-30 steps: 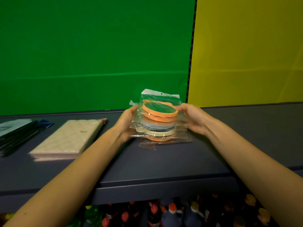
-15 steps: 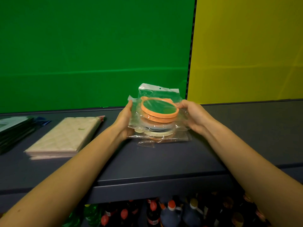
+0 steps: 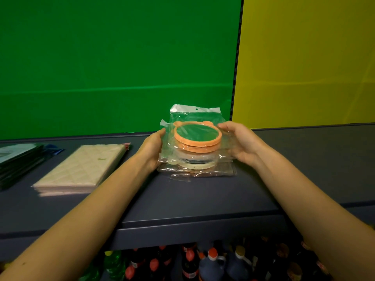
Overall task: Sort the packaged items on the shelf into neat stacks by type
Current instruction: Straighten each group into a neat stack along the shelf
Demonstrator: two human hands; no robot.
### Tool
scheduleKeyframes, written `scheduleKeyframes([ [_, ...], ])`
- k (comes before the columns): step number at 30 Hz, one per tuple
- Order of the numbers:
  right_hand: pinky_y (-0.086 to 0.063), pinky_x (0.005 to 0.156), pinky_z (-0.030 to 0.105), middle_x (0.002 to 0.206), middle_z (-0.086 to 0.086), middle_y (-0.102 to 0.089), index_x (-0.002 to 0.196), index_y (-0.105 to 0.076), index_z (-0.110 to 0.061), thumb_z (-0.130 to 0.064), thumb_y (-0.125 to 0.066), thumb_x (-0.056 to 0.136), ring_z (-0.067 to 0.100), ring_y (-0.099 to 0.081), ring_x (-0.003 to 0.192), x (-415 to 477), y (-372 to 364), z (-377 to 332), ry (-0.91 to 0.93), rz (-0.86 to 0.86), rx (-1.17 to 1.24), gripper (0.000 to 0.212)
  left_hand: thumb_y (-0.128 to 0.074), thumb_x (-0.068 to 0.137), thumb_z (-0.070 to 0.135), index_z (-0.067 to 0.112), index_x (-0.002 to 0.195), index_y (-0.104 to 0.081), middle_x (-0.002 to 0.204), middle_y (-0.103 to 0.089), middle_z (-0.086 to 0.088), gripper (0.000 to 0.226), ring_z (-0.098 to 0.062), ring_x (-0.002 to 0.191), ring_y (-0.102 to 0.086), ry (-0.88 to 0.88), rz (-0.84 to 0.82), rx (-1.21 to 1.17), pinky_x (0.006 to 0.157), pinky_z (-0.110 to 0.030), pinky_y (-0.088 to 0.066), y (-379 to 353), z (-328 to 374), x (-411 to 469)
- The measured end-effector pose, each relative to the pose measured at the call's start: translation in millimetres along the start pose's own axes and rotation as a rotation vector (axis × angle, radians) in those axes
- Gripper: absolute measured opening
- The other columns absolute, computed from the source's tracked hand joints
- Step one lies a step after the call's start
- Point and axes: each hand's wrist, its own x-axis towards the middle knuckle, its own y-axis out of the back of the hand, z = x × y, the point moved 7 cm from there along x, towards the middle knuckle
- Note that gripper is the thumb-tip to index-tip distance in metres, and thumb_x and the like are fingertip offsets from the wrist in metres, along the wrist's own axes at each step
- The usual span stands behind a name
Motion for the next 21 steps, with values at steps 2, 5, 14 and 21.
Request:
scheduleKeyframes([
  [2,-0.046,0.097,0.049,0.098,0.007,-0.065,0.086,-0.062,-0.018,-0.025,-0.047,0.092,0.028,-0.062,0.094,0.0,0.3,-1.1,0.007,0.003,-0.008,0.018,-0.029,0.100,0.036,0.014,0.095,-0.061,0.101,-0.065,-0.012,0.040,-0.027,0.089,-0.063,-0.018,0.017,0.020,0.088,-0.043,-0.050,1.1,4.1,-4.2],
  [5,-0.044,0.096,0.045,0.103,0.007,-0.065,0.093,-0.060,-0.021,-0.034,-0.045,0.093,0.026,-0.060,0.100,-1.6,1.2,-4.0,0.012,0.024,0.000,0.020,-0.027,0.098,0.045,0.009,0.087,-0.059,0.083,-0.070,-0.012,0.050,-0.026,0.080,-0.063,-0.025,-0.015,0.038,0.072,-0.038,-0.051,-1.6,9.3,-12.0],
  [14,-0.044,0.071,0.032,0.097,0.003,-0.058,0.110,-0.061,-0.016,-0.057,-0.034,0.091,0.017,-0.053,0.089,-0.1,13.5,9.8,-0.062,0.057,0.064,0.052,-0.037,0.091,0.053,0.010,0.079,-0.063,0.062,-0.071,-0.006,0.051,-0.019,0.052,-0.068,-0.017,-0.129,-0.001,0.070,-0.031,-0.049,-9.2,9.4,-25.1],
  [21,-0.049,0.074,0.033,0.128,0.007,-0.057,0.128,-0.055,-0.019,-0.050,-0.039,0.094,0.023,-0.053,0.118,-5.4,1.0,15.0,-0.043,0.059,0.074,0.050,-0.041,0.094,0.040,0.017,0.082,-0.064,0.060,-0.073,0.000,0.035,-0.014,0.050,-0.069,-0.059,-0.121,0.037,0.066,-0.029,-0.050,-14.6,11.1,-31.9],
])
